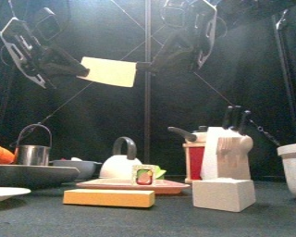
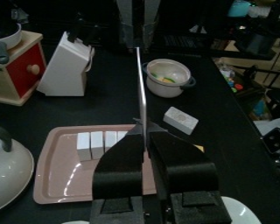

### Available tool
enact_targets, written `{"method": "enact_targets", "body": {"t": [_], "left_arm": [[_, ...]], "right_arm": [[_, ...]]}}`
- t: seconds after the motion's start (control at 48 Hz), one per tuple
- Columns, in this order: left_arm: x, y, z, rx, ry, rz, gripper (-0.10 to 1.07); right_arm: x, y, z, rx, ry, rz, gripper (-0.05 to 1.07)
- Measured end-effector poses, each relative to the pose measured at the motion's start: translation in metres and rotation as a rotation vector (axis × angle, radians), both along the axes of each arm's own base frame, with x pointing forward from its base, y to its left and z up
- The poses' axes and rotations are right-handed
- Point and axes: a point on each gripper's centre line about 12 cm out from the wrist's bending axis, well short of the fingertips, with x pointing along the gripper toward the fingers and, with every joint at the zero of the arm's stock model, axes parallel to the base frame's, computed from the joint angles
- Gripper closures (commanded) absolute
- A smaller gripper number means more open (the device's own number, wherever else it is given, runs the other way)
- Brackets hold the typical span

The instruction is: Cut sushi roll

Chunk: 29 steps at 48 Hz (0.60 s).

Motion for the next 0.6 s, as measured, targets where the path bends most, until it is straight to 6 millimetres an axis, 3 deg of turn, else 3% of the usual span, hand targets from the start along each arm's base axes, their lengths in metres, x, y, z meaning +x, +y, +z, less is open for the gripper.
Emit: {"method": "enact_targets", "body": {"t": [0.396, 0.604], "left_arm": [[0.017, 0.01, -0.017, 0.158, 0.074, -0.027, 0.58], [0.03, 0.019, -0.032, 0.144, 0.139, 0.005, 0.58]], "right_arm": [[-0.014, -0.012, -0.027, -0.138, 0.069, 0.036, 0.72], [-0.025, -0.021, -0.045, -0.156, 0.113, 0.028, 0.72]]}}
